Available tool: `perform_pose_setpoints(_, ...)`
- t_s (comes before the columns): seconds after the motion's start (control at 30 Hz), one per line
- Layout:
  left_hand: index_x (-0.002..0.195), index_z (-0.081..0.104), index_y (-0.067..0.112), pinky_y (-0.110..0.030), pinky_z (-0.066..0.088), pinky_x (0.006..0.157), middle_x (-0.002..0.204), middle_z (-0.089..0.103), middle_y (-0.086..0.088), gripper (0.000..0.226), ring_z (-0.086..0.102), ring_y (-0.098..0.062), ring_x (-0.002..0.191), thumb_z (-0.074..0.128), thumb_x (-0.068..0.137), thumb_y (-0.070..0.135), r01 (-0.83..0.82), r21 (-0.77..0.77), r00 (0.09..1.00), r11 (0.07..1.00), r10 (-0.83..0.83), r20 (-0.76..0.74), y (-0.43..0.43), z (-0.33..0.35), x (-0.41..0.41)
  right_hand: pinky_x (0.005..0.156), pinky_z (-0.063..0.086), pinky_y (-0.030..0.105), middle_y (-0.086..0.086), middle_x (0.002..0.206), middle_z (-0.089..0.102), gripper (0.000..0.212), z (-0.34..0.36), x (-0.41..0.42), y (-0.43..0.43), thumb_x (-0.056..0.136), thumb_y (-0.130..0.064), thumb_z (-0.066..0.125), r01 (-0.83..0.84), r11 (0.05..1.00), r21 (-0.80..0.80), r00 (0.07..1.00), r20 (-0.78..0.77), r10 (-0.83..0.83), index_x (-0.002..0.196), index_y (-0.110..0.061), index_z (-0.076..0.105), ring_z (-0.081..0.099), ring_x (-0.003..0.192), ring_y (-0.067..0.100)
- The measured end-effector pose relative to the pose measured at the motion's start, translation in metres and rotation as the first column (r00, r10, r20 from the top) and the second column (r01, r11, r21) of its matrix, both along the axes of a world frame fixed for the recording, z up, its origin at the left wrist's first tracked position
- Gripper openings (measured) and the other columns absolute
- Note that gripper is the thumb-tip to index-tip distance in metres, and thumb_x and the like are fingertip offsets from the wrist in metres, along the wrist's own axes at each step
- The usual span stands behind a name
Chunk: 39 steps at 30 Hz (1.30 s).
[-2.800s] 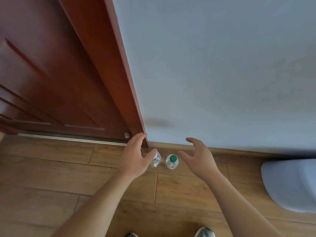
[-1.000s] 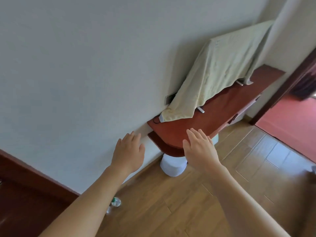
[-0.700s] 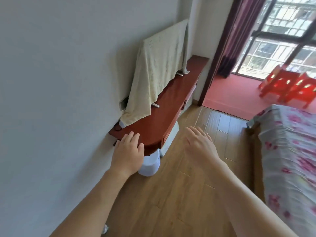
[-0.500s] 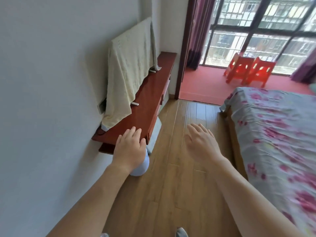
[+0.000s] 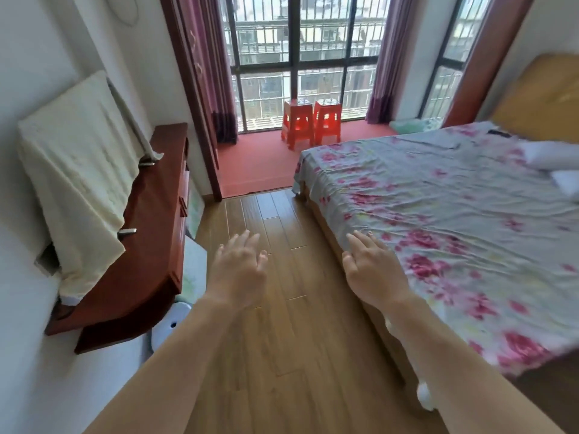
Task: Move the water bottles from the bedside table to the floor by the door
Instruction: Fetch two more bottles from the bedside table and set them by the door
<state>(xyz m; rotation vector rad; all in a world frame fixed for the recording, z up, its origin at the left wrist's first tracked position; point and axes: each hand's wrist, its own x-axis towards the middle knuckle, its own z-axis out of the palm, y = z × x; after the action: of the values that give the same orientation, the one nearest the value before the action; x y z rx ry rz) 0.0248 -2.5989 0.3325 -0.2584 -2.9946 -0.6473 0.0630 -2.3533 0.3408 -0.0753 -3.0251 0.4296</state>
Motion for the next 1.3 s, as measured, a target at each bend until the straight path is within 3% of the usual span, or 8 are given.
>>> perform_pose_setpoints(0.1,0.154,0.031,0.019,-0.044,0.008,0.123,0.163,0.023,-0.002,0.052,0.015,-0.019,0.151,0.035,0.103,0.032,0.095,0.008,0.995,0.995,-0.095,0.012,0.057,0.005,0.011,0.115,0.027,0.042,0.007,0.15,0.042,0.047,0.006,0.034,0.051,0.1,-0.026,0.04,0.083,0.996,0.013,0.996,-0.016,-0.083,0.144,-0.012,0.043,0.034,0.14,0.026)
perform_pose_setpoints(0.23,0.152,0.034,0.019,-0.044,0.011,0.123,0.163,0.024,-0.003,0.052,0.015,-0.018,0.151,0.031,0.102,0.034,0.24,-0.003,0.971,0.971,-0.24,0.007,0.139,0.008,0.028,0.118,0.016,0.033,0.002,0.155,0.035,0.05,0.009,0.079,0.126,0.1,-0.027,0.034,0.201,0.979,-0.022,0.98,-0.003,-0.201,0.149,-0.014,0.035,0.027,0.143,0.019)
perform_pose_setpoints(0.37,0.151,0.035,0.018,-0.047,0.016,0.122,0.163,0.022,-0.001,0.06,0.013,-0.019,0.151,0.018,0.099,0.042,0.363,-0.066,0.931,0.929,-0.364,0.002,0.216,0.01,0.046,0.119,0.021,0.039,0.002,0.155,0.035,0.057,0.008,0.119,0.193,0.095,-0.034,0.027,0.304,0.952,0.035,0.952,0.006,-0.305,0.148,-0.015,0.036,0.028,0.143,0.02)
perform_pose_setpoints(0.5,0.153,0.028,0.021,-0.044,0.012,0.123,0.163,0.021,0.0,0.053,0.012,-0.018,0.151,0.028,0.103,0.036,0.454,-0.015,0.891,0.891,-0.455,-0.005,0.279,0.015,0.064,0.118,0.024,0.04,0.005,0.154,0.037,0.052,0.011,0.154,0.243,0.097,-0.031,0.034,0.413,0.91,0.027,0.911,-0.003,-0.413,0.146,-0.016,0.038,0.028,0.143,0.022)
perform_pose_setpoints(0.73,0.157,0.021,0.024,-0.041,0.005,0.124,0.165,0.014,0.002,0.056,0.006,-0.016,0.152,0.025,0.105,0.042,0.594,-0.024,0.804,0.804,-0.593,0.047,0.37,0.012,0.053,0.119,0.022,0.043,0.006,0.158,0.031,0.062,0.005,0.186,0.309,0.093,-0.035,0.026,0.552,0.834,0.02,0.832,0.058,-0.552,0.151,-0.012,0.033,0.025,0.146,0.023)
perform_pose_setpoints(0.93,0.157,0.021,0.021,-0.04,0.01,0.124,0.165,0.015,0.002,0.055,0.007,-0.016,0.152,0.026,0.106,0.041,0.728,-0.015,0.686,0.686,-0.728,0.021,0.446,0.014,0.016,0.119,0.021,0.039,0.003,0.155,0.036,0.055,0.005,0.179,0.363,0.1,-0.036,0.028,0.682,0.73,0.045,0.73,0.019,-0.683,0.149,-0.015,0.036,0.028,0.145,0.02)
perform_pose_setpoints(1.03,0.156,0.023,0.021,-0.041,0.011,0.124,0.165,0.016,0.001,0.054,0.009,-0.017,0.152,0.027,0.105,0.04,0.767,0.004,0.641,0.641,-0.767,0.009,0.493,0.016,-0.007,0.115,0.03,0.044,0.002,0.148,0.046,0.055,0.01,0.172,0.387,0.098,-0.041,0.024,0.746,0.664,0.047,0.665,-0.01,-0.747,0.142,-0.016,0.045,0.036,0.139,0.02)
perform_pose_setpoints(1.3,0.153,0.032,0.017,-0.044,0.014,0.122,0.163,0.023,-0.004,0.052,0.016,-0.023,0.151,0.033,0.104,0.036,0.901,-0.032,0.434,0.433,-0.901,-0.001,0.611,0.012,-0.005,0.12,0.02,0.044,0.002,0.158,0.032,0.053,0.003,0.198,0.443,0.103,-0.037,0.029,0.892,0.451,0.012,0.451,0.001,-0.892,0.151,-0.017,0.033,0.02,0.148,0.022)
